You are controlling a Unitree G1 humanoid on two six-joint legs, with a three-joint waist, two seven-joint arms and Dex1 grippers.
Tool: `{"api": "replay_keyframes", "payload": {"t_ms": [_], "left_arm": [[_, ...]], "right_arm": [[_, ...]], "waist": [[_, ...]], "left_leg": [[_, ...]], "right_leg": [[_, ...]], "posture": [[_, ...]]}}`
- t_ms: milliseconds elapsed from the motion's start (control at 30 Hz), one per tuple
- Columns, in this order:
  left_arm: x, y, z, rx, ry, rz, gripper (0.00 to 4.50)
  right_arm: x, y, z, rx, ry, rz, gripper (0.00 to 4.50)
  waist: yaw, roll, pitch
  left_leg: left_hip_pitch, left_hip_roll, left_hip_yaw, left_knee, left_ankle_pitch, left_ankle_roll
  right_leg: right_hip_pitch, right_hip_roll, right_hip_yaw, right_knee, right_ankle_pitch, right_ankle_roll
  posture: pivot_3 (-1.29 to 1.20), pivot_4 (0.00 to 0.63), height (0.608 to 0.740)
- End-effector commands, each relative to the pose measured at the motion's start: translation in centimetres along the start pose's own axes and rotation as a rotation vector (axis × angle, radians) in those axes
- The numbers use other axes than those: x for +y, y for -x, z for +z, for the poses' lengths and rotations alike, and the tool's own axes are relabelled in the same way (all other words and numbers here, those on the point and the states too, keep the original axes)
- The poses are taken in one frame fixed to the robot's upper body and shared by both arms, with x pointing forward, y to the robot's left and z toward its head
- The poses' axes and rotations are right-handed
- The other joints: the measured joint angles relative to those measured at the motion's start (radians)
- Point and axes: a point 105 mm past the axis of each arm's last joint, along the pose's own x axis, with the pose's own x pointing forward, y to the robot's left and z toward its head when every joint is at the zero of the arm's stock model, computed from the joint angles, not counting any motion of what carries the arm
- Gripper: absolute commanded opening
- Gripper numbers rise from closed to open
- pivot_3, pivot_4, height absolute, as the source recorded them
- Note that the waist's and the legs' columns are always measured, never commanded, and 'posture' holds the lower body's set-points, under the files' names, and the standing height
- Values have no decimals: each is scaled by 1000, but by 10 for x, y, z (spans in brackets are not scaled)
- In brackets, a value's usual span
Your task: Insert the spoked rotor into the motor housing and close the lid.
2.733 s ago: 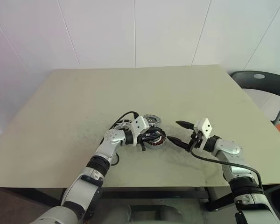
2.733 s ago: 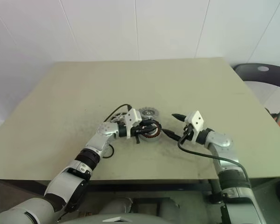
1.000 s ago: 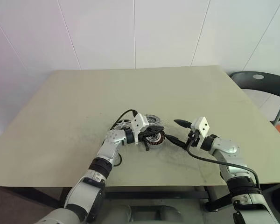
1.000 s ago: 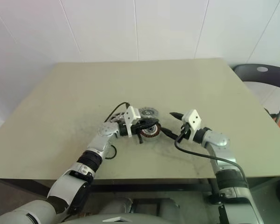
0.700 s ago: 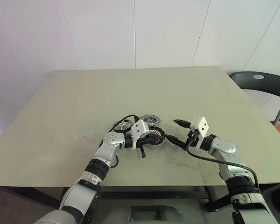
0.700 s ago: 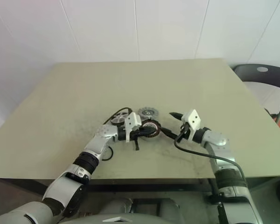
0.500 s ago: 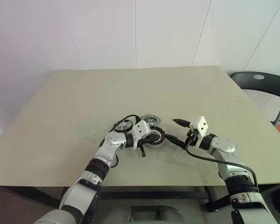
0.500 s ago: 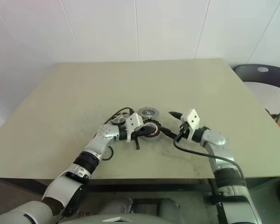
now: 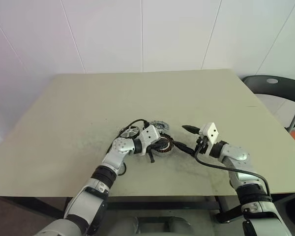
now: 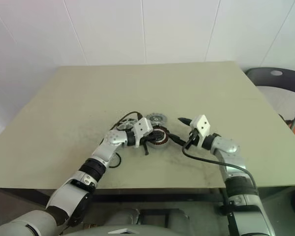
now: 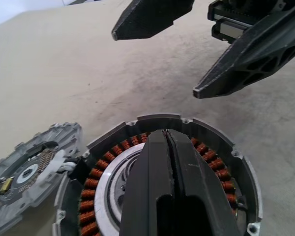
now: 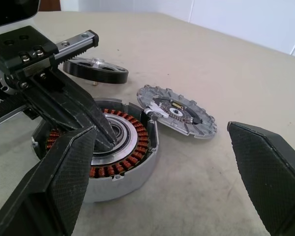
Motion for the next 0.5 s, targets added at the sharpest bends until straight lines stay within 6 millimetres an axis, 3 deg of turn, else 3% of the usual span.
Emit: {"api": "replay_keyframes", "payload": {"t_ms": [33, 233, 500], "left_arm": [[4, 1, 3, 22, -48, 6, 62], [9, 3, -3, 67, -79, 27, 62], [15, 0, 6, 4, -57, 76, 62]], "right_arm": [[-4, -5, 14, -47, 43, -8, 4500], [-4, -6, 15, -48, 46, -9, 4500], [-4, -6, 14, -43, 47, -9, 4500]], "waist": [[0, 0, 0], [1, 0, -1], [1, 0, -1]], "left_leg": [[0, 0, 0, 0, 0, 0], [1, 0, 0, 1, 0, 0], [1, 0, 0, 1, 0, 0]], "right_leg": [[0, 0, 0, 0, 0, 0], [1, 0, 0, 0, 0, 0], [1, 0, 0, 1, 0, 0]], "posture": [[0, 0, 740], [0, 0, 740], [0, 0, 740]]}}
